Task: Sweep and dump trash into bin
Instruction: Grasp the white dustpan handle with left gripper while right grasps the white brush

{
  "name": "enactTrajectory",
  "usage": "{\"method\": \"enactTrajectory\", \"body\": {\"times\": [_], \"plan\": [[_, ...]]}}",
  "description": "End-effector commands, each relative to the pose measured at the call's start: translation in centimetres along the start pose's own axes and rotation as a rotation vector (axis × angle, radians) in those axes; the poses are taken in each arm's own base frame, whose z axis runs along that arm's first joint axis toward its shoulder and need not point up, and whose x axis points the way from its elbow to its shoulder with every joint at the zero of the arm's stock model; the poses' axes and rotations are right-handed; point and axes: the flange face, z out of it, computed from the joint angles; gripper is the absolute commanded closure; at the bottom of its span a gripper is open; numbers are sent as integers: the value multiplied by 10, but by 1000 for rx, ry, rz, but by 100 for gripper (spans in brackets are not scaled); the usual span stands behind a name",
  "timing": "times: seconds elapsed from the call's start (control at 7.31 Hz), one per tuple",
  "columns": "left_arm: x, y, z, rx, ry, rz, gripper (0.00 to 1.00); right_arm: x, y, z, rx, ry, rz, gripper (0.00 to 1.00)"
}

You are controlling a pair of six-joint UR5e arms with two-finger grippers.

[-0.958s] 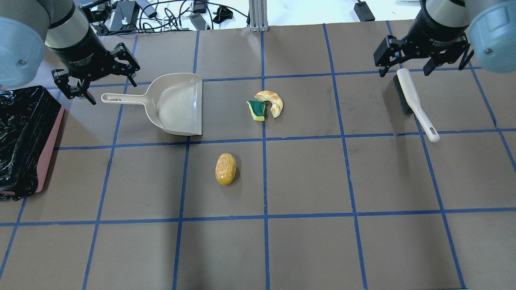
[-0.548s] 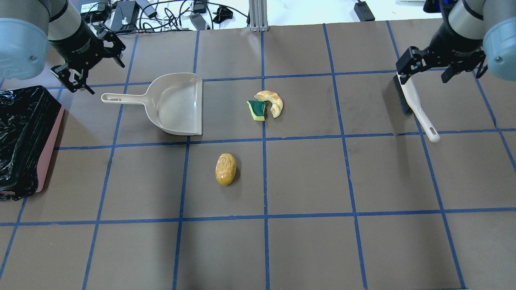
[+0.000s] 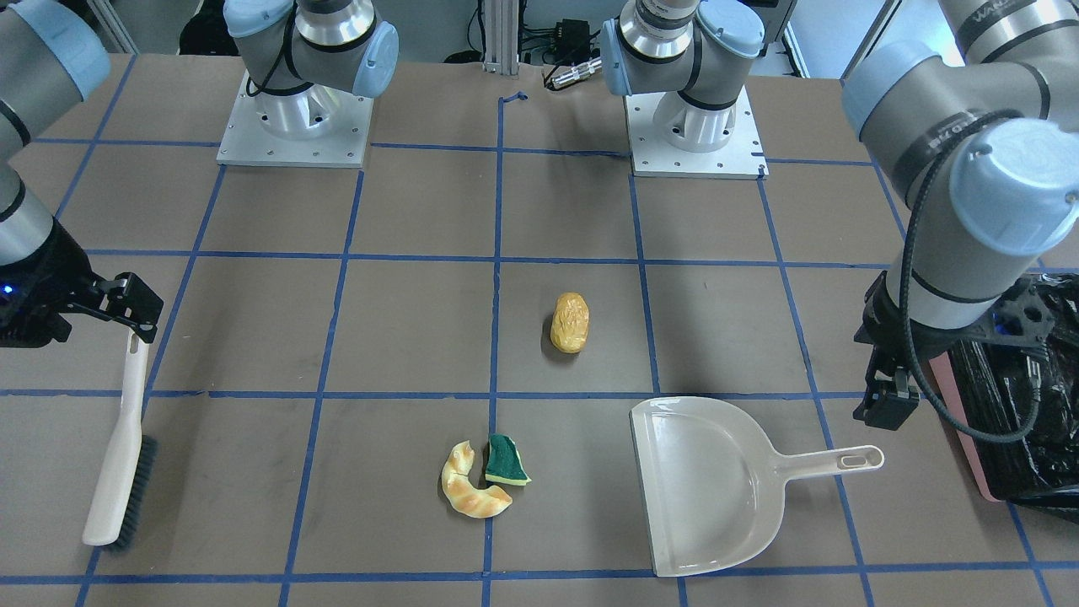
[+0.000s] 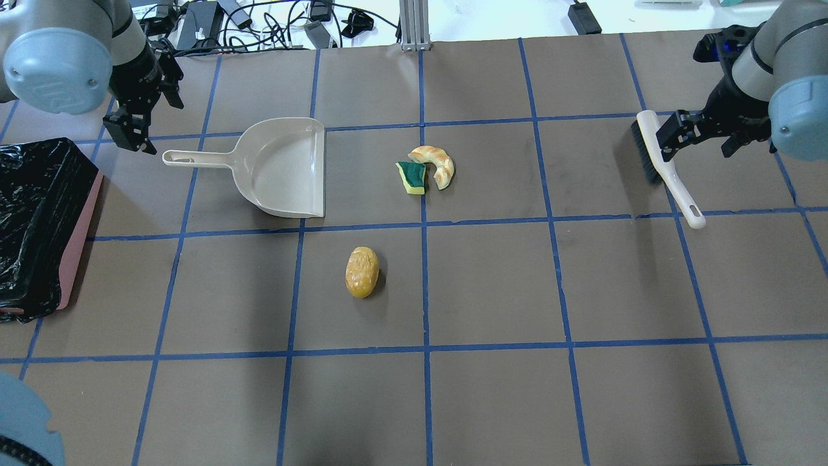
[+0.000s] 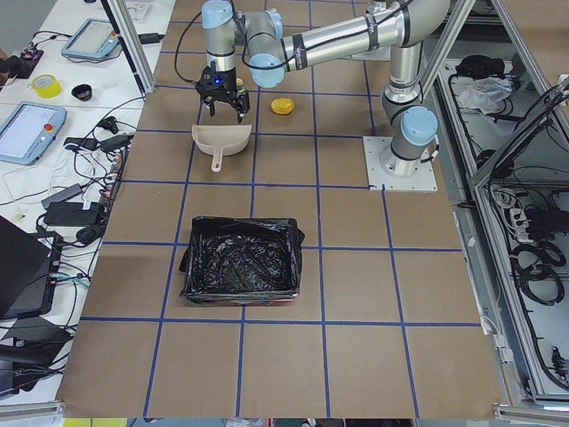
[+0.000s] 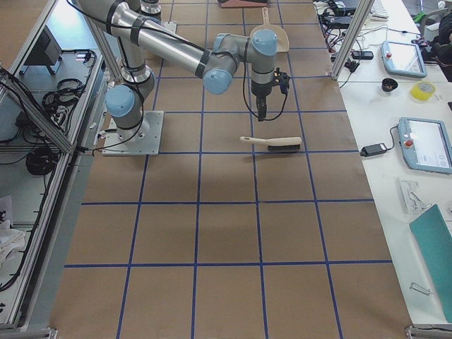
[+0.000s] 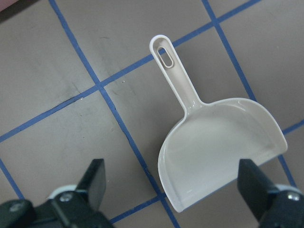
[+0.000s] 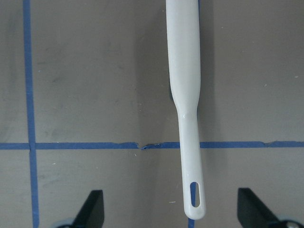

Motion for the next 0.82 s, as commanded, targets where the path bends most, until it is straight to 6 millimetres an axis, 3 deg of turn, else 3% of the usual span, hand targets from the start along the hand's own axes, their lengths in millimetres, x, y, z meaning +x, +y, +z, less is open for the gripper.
{"method": "enactTrajectory", "body": {"times": [0.0, 0.27, 0.68], "plan": [[13, 1, 32, -16, -40, -90, 0, 12, -11, 50, -50, -1, 10, 1], [14, 4, 44, -34, -55, -258, 0, 13, -1, 79, -62, -2, 16, 3], [27, -9, 69, -14, -21, -171, 0, 18, 9, 111, -119, 57, 11, 4]]}}
